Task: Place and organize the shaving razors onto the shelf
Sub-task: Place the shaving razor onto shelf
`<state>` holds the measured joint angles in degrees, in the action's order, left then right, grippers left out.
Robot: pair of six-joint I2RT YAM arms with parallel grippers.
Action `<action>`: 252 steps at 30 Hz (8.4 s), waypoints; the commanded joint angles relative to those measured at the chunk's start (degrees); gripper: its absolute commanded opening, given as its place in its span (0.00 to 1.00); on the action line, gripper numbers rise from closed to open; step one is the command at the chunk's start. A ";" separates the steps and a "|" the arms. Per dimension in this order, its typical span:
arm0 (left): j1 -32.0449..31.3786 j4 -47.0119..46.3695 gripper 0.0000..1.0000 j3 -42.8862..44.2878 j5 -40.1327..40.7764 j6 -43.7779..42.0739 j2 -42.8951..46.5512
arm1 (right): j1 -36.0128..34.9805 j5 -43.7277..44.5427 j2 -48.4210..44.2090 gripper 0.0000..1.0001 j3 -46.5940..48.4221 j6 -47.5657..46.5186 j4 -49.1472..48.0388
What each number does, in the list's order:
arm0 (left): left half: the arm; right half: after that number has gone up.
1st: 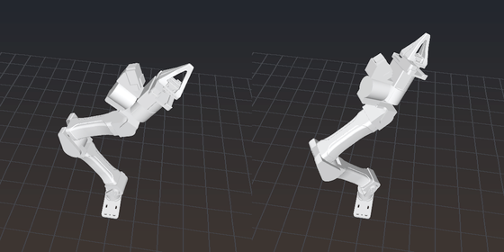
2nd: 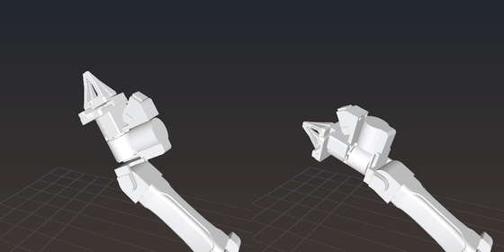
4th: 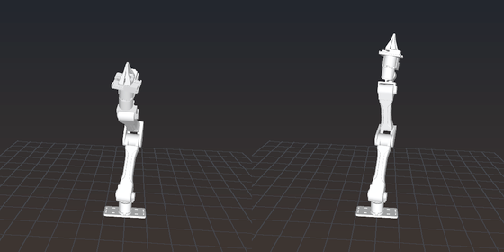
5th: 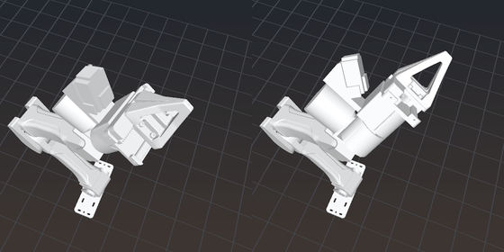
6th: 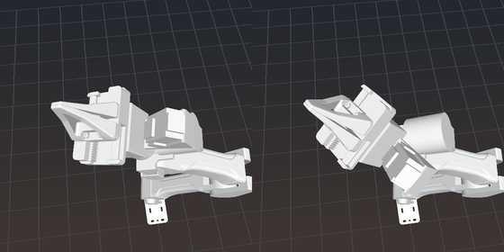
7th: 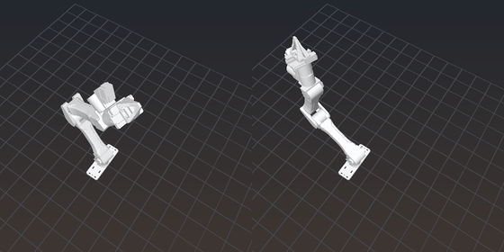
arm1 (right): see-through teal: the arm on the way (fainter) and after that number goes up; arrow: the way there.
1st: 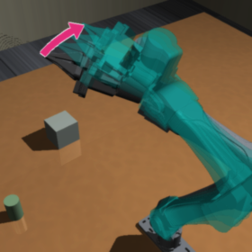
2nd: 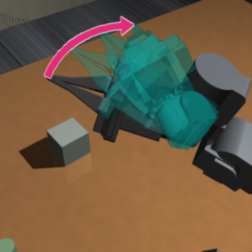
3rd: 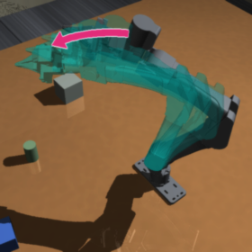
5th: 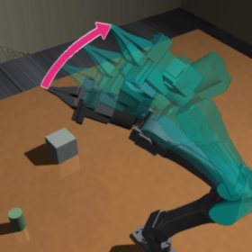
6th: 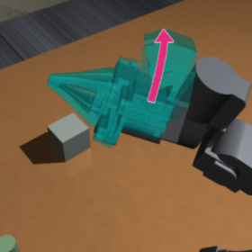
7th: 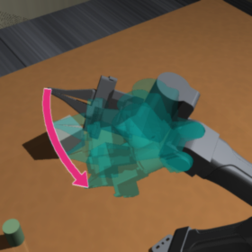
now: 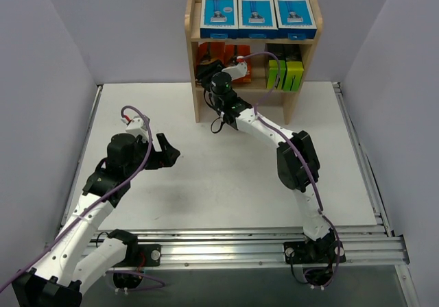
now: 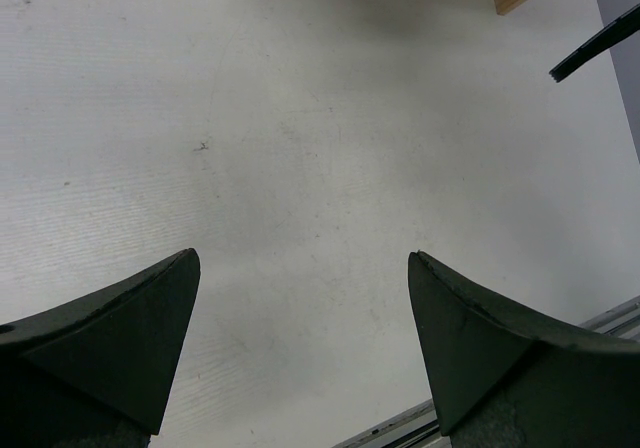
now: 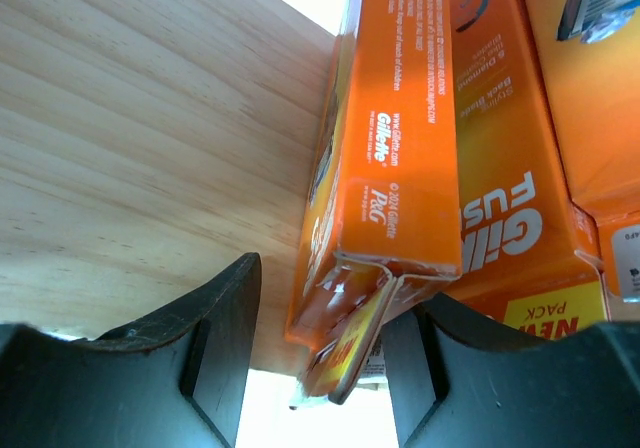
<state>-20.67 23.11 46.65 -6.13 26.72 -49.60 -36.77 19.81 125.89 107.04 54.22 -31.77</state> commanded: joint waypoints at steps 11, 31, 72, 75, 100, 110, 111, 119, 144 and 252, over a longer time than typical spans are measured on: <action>0.89 0.44 0.94 2.65 1.30 -1.41 1.00 | 0.12 -3.64 -7.49 0.45 2.64 3.53 4.34; 1.42 0.44 0.94 2.65 -0.11 -1.32 0.39 | 2.67 -9.97 -11.45 0.50 -0.17 7.83 13.40; 2.21 0.35 0.94 2.65 -2.39 -1.23 -0.67 | 4.08 -16.21 -22.35 0.63 -17.48 10.91 7.78; 2.21 0.35 0.94 2.65 -2.57 -1.23 -0.76 | 4.34 -16.12 -22.87 0.58 -18.36 11.17 7.60; 2.21 -0.09 0.94 2.39 -3.10 -1.23 -0.49 | 6.28 -17.79 -22.61 0.08 -21.18 13.20 3.91; 2.21 -0.09 0.94 2.30 -3.27 -1.14 -0.32 | 6.63 -18.84 -21.39 0.02 -19.95 14.08 2.59; 2.21 -0.09 0.94 2.30 -3.27 -1.06 -0.32 | 6.71 -19.02 -21.21 0.02 -19.34 14.16 2.68; 2.21 -0.17 0.94 2.30 -3.27 -1.06 -0.23 | 7.42 -22.54 -17.34 0.00 -15.90 15.04 2.15; 2.21 -0.35 0.94 2.30 -3.45 -0.97 -0.05 | 7.77 -26.14 -12.07 0.00 -13.27 17.06 -0.22; -6.49 2.11 0.94 -1.04 22.66 -15.82 11.81 | 16.47 -3.47 -81.24 1.00 -64.77 -31.81 39.06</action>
<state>-27.33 26.41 44.29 15.40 11.79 -38.30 -20.32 14.76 45.56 41.60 22.46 7.09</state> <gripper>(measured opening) 0.942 0.996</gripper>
